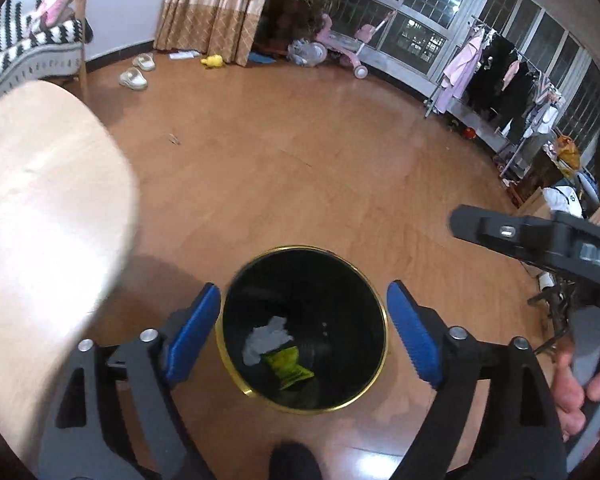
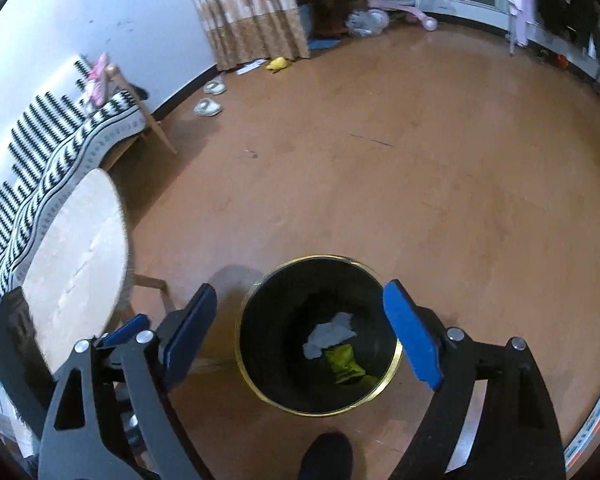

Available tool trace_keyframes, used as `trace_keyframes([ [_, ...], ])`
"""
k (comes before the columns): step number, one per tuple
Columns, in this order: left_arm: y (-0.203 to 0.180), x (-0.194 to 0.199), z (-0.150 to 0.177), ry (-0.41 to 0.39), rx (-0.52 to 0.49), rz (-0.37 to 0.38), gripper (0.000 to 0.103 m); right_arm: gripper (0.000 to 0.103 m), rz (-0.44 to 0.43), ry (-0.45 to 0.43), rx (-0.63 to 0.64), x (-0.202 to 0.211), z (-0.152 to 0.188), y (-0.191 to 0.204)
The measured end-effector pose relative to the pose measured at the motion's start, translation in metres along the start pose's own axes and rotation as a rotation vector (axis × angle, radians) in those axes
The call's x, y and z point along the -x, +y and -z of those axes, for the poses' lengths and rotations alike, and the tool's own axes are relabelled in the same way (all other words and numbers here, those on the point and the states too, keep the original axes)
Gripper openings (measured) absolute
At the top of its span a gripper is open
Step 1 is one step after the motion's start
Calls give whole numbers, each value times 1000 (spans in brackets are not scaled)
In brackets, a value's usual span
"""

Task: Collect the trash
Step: 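Carry both items to the black bin and open both tools over it, then grasp the green plastic tray with the right tool while the left grasps the mushroom toy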

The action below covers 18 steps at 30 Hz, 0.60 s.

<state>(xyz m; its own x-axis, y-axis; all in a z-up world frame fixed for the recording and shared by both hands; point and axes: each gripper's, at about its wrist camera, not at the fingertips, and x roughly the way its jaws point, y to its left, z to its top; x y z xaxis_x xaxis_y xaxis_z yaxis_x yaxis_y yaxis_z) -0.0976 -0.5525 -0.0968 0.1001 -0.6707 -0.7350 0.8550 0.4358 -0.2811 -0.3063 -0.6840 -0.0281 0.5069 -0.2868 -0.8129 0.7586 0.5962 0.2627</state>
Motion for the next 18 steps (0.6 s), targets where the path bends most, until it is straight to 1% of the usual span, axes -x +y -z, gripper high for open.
trace_keyframes([
  [2,10,31,0,-30,-4,-32,91,84,-22,2,35,0,0,24],
  [3,21,52,0,-56,1,-58,93,84,-36,3,55,0,0,38],
  [5,40,83,1,-89,11,-106,93,84,-62,1,91,0,2,67],
  [7,67,123,6,-122,36,-175,94,85,-99,2,141,0,6,104],
  [8,80,136,7,-131,47,-205,94,85,-118,5,165,0,8,122],
  [9,98,159,13,-147,68,-253,94,85,-143,15,201,-1,12,148],
  [12,139,206,31,-167,125,-340,94,85,-205,21,312,1,29,222],
  [13,158,229,40,-180,154,-380,94,85,-227,27,353,2,37,246],
  [14,173,244,47,-188,176,-410,94,85,-244,32,381,2,44,263],
  [15,188,259,56,-195,199,-442,94,85,-271,41,424,3,53,289],
  [16,209,281,68,-203,233,-484,94,85,-289,49,456,3,61,308],
  [17,222,293,76,-206,252,-506,94,85,-314,59,500,4,74,333],
  [18,235,307,86,-211,272,-535,94,85,-326,63,526,4,80,350],
])
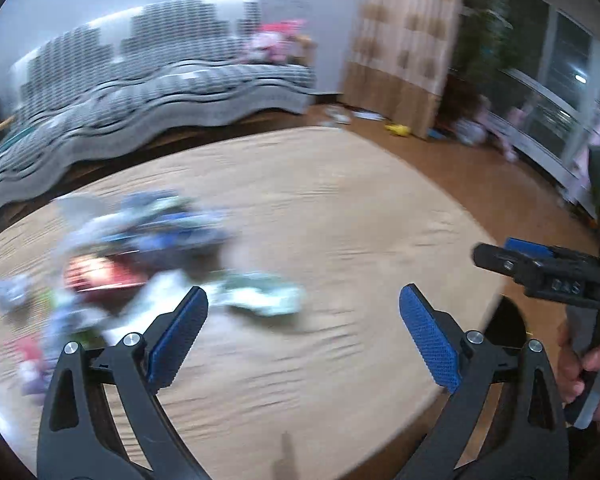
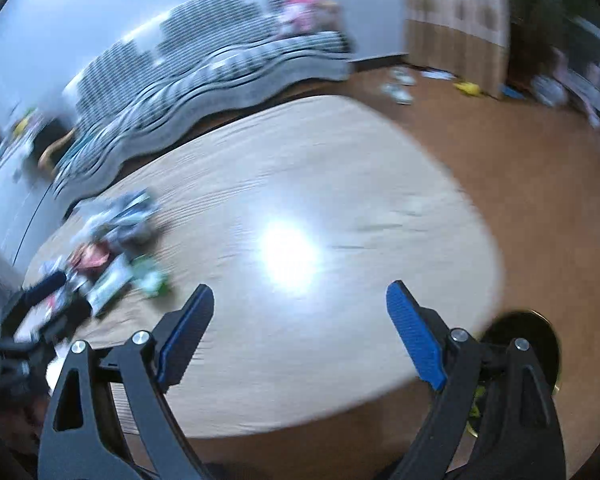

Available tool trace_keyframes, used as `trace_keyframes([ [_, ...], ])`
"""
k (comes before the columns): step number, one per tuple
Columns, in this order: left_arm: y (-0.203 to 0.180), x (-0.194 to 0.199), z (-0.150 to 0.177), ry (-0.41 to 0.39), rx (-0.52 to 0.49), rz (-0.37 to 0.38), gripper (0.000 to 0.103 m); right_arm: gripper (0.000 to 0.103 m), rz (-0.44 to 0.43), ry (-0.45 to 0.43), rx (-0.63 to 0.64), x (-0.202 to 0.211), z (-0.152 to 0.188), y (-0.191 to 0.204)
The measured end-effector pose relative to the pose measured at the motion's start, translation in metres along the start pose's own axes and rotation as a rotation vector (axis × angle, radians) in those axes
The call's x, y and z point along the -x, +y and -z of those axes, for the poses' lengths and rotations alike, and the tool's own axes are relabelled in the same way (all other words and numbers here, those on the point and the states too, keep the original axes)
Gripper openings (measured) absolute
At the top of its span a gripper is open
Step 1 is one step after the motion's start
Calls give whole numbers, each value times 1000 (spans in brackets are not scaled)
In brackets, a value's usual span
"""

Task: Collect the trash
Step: 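Grasp the green plastic tray with the right tool while the left grasps the mushroom toy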

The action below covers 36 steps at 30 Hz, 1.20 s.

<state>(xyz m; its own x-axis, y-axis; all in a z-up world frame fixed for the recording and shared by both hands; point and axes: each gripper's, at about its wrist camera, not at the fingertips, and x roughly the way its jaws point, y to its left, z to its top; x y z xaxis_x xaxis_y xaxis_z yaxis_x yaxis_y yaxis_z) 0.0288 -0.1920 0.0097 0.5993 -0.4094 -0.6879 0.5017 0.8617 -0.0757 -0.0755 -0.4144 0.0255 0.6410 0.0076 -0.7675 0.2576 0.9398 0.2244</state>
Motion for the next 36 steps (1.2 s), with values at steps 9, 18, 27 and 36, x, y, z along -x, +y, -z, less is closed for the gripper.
trace_keyframes([
  [9,187,50,43,23,234,-290,94,85,-104,60,267,-57,1,159],
  [18,268,49,98,122,247,-279,94,85,-19,121,399,-111,1,179],
  [27,261,8,97,165,126,-235,94,85,-10,179,463,-142,6,189],
  [36,270,-2,102,179,122,-253,94,85,-11,199,451,-158,-1,181],
])
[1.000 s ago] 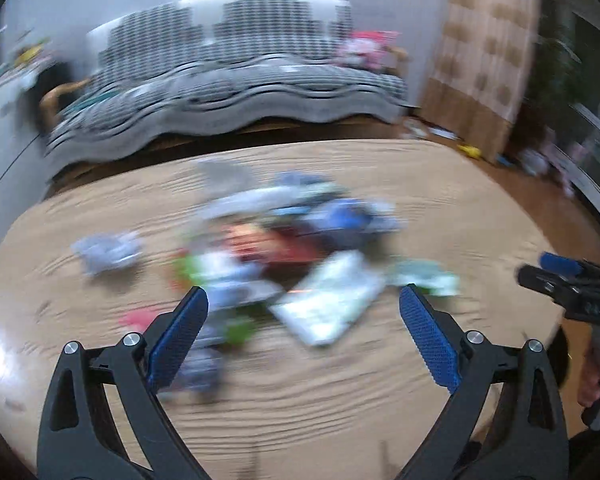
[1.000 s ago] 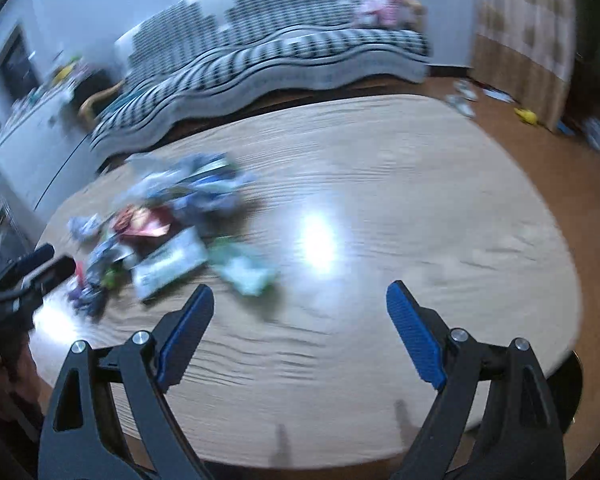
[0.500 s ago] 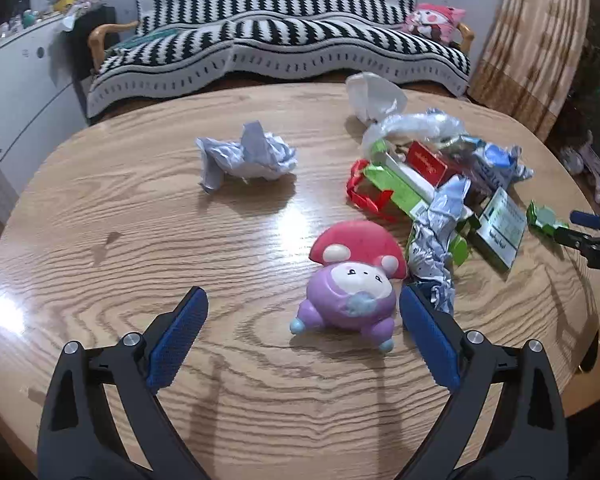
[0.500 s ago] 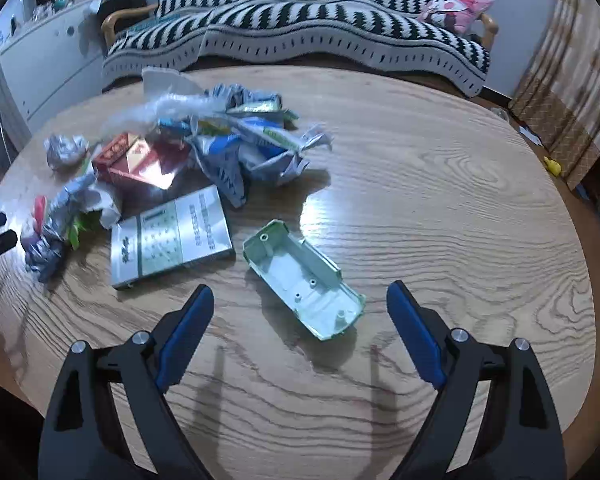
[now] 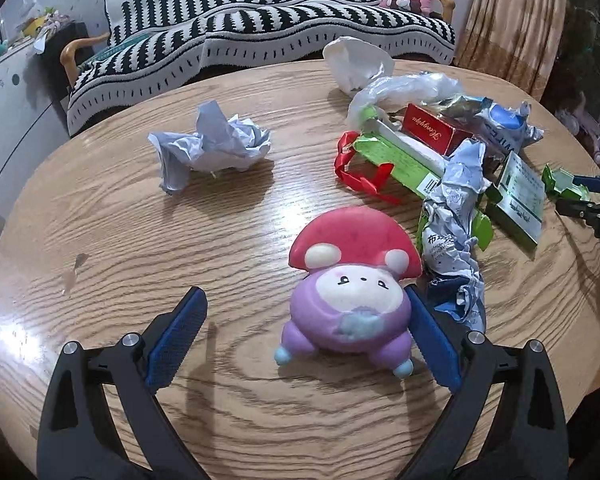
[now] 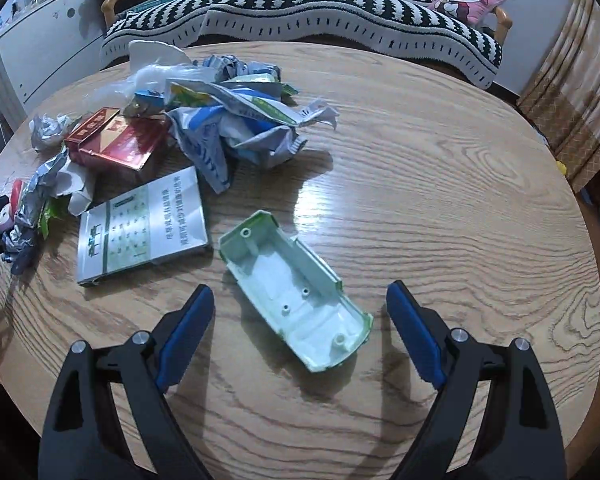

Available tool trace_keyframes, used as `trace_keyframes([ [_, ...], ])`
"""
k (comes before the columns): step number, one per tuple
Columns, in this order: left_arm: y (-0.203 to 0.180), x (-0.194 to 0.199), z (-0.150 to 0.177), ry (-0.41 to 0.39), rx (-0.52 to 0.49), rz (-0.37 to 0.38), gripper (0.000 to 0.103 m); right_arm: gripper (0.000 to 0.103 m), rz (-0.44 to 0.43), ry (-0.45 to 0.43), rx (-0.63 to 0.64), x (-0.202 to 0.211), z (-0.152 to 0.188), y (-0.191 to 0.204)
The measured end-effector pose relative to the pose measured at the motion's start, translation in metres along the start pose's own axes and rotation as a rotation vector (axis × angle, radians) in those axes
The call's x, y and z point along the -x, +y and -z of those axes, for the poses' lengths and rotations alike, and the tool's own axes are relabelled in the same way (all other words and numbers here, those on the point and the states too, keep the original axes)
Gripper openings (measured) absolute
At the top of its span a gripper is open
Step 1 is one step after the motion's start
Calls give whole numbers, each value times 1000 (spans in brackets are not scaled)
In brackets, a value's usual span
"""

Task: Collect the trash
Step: 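Grasp the green plastic tray with the right tool while the left grasps the mushroom toy, then carry tray and toy to the bin and open both tools over it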

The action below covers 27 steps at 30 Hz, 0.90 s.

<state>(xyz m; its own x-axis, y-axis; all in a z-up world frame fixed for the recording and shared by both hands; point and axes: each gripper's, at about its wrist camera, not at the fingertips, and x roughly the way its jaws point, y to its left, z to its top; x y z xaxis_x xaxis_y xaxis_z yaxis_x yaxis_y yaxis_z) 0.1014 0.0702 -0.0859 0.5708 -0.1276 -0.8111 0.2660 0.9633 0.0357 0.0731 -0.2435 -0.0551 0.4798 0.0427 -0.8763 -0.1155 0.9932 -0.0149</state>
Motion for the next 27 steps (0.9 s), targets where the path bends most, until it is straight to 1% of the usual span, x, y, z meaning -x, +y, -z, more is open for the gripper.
trace_keyframes([
  [1,-1,1,1,-3,-3,3,93,85,-8,3,-3,-2,0,-1],
  [2,-1,1,1,-6,-4,12,84,84,-16,6,-6,-3,0,-1],
  [3,-2,2,1,-3,-4,38,78,76,-30,2,-13,-3,0,-2],
  [4,-3,1,0,2,-4,65,63,56,-29,-7,-11,0,0,-2],
  [5,-5,3,0,4,-4,85,51,45,-34,-11,-12,1,-1,-3],
  [6,-8,5,-1,0,-8,65,51,37,-45,-9,-20,3,-1,-4],
  [7,-10,7,-2,-5,-13,49,50,37,-50,-8,-29,5,-1,-5],
  [9,-12,10,-4,-9,-7,52,49,36,-56,-10,-45,9,0,-8],
  [13,-12,23,-14,-33,43,48,48,36,-51,-44,-63,25,4,-15],
  [16,-19,37,-25,-74,71,42,48,36,-52,-71,-86,42,10,-26],
  [18,-30,44,-33,-97,76,54,48,36,-36,-89,-97,54,17,-35],
  [21,-60,51,-47,-122,61,82,48,36,-11,-109,-122,72,33,-59],
  [24,-103,55,-58,-139,10,122,48,36,17,-123,-164,88,49,-88],
  [27,-161,56,-68,-151,-54,187,48,36,55,-136,-224,107,75,-125],
])
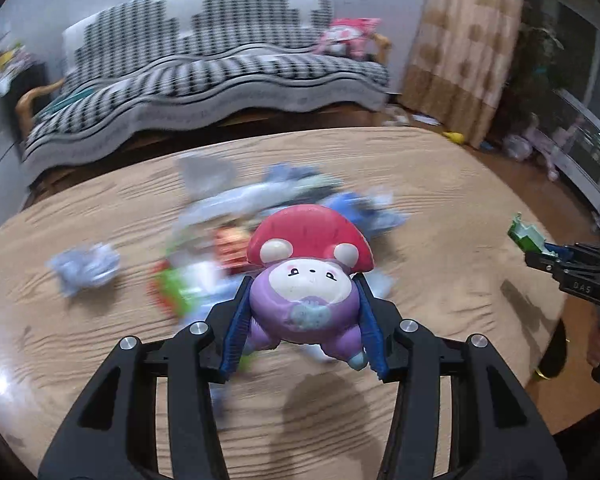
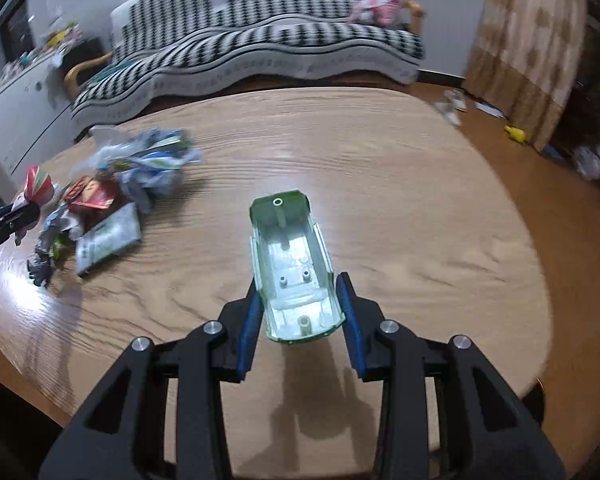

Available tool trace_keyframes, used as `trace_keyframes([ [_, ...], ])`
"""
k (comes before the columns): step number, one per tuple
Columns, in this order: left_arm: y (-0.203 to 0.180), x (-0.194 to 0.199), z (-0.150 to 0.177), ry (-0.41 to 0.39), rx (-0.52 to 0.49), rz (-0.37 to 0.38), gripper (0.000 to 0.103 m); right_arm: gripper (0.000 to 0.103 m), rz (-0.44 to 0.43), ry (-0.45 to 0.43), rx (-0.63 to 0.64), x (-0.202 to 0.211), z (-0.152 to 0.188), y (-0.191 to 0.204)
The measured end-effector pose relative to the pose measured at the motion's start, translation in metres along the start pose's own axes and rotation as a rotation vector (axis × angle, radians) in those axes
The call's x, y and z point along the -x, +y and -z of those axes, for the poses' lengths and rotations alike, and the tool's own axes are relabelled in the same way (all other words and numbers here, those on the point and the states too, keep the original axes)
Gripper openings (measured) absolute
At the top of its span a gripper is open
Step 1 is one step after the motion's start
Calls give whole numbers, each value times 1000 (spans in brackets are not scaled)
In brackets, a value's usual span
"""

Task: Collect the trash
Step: 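Carry tray and toy to the bin and open both tools over it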

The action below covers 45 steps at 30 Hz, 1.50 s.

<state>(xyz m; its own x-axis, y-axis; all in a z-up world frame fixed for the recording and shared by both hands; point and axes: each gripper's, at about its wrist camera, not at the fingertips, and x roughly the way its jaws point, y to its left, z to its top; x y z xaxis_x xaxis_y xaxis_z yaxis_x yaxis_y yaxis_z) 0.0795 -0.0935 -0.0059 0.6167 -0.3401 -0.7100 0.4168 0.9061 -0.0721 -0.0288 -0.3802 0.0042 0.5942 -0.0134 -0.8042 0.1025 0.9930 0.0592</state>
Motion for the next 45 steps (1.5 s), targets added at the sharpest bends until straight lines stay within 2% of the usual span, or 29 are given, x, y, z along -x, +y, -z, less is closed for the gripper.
trace_keyframes([
  [5,-92,-17,-10,-5,-97,112,48,36,86,-20,-122,32,35,-81],
  [12,-223,-44,-2,19,-234,264,48,36,196,-18,-324,70,99,-192],
  [15,-270,-51,6,37,-276,332,48,36,233,15,-404,79,128,-231],
  [17,-295,-55,10,54,-300,370,48,36,267,77,-462,79,153,-258],
  [22,-355,-61,29,85,-370,447,48,37,271,171,-555,76,196,-298],
  [28,-394,-65,42,104,-417,491,48,37,256,192,-611,79,218,-319],
  [40,-420,-83,49,136,-425,503,48,37,249,173,-640,86,219,-326],
  [41,-424,-84,50,138,-426,507,48,46,247,172,-644,86,218,-328],
  [42,-425,-84,51,140,-427,509,48,60,250,169,-650,87,219,-331],
  [43,-426,-87,51,142,-430,512,48,65,252,157,-655,90,220,-332],
  [45,-430,-91,52,148,-436,516,48,67,250,144,-658,92,220,-333],
])
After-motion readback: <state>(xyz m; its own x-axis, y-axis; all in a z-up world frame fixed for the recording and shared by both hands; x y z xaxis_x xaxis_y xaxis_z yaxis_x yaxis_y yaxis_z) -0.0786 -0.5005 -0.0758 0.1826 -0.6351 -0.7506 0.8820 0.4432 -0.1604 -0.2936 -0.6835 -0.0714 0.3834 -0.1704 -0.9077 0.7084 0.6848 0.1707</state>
